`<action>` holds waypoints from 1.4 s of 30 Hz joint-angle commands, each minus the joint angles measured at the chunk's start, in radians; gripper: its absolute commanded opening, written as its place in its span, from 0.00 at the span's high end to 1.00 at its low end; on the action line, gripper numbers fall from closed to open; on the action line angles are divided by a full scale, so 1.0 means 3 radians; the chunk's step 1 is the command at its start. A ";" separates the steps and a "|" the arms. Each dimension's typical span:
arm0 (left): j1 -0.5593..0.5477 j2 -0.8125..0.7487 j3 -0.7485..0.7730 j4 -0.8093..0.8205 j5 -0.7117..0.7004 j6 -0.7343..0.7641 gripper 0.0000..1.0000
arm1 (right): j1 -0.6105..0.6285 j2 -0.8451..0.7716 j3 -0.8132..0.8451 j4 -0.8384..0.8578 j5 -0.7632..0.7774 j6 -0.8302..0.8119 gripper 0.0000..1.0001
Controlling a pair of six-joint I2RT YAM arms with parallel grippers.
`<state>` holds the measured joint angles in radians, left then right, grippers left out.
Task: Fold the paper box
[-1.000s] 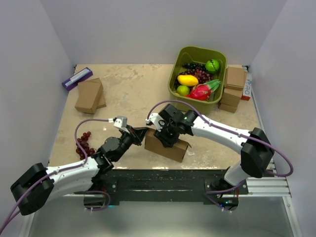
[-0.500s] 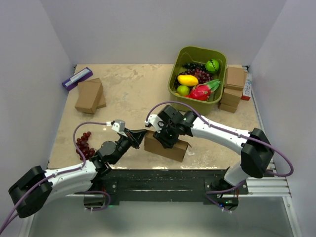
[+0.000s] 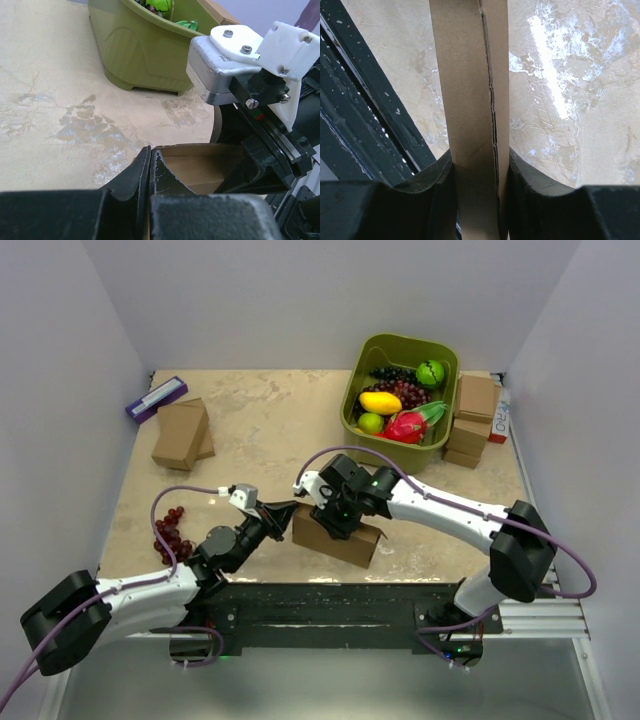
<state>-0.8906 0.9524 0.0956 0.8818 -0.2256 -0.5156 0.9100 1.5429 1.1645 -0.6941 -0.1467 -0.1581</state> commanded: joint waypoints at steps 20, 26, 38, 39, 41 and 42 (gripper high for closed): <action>-0.0089 0.0533 -0.0078 -0.0259 -0.0173 0.0916 1.00 | -0.0149 0.0451 0.0455 0.1378 0.1241 -0.0516 0.64; -0.0079 0.0507 0.0192 -0.0693 -0.0204 0.0921 1.00 | -0.0165 0.0252 0.0403 0.1317 0.1185 -0.0240 0.38; -0.0069 0.0691 0.0847 -0.1349 -0.0184 0.0911 1.00 | -0.0272 -0.0561 0.0117 0.1015 0.1440 0.0337 0.11; -0.0064 0.0706 0.0862 -0.1354 -0.0184 0.0911 1.00 | -0.0313 -0.0617 0.0077 0.0990 0.1491 0.0383 0.11; -0.0043 0.0737 0.0883 -0.1364 -0.0168 0.0911 1.00 | -0.0465 -0.0771 0.0010 0.0928 0.1552 0.0480 0.11; -0.0033 0.0742 0.0898 -0.1364 -0.0158 0.0906 1.00 | -0.0517 -0.0817 -0.0051 0.0903 0.1552 0.0501 0.11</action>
<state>-0.9047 1.1511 0.3435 0.5880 -0.3012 -0.2447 0.8249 1.3651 1.1927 -0.4282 0.2401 -0.0917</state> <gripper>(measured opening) 0.020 0.892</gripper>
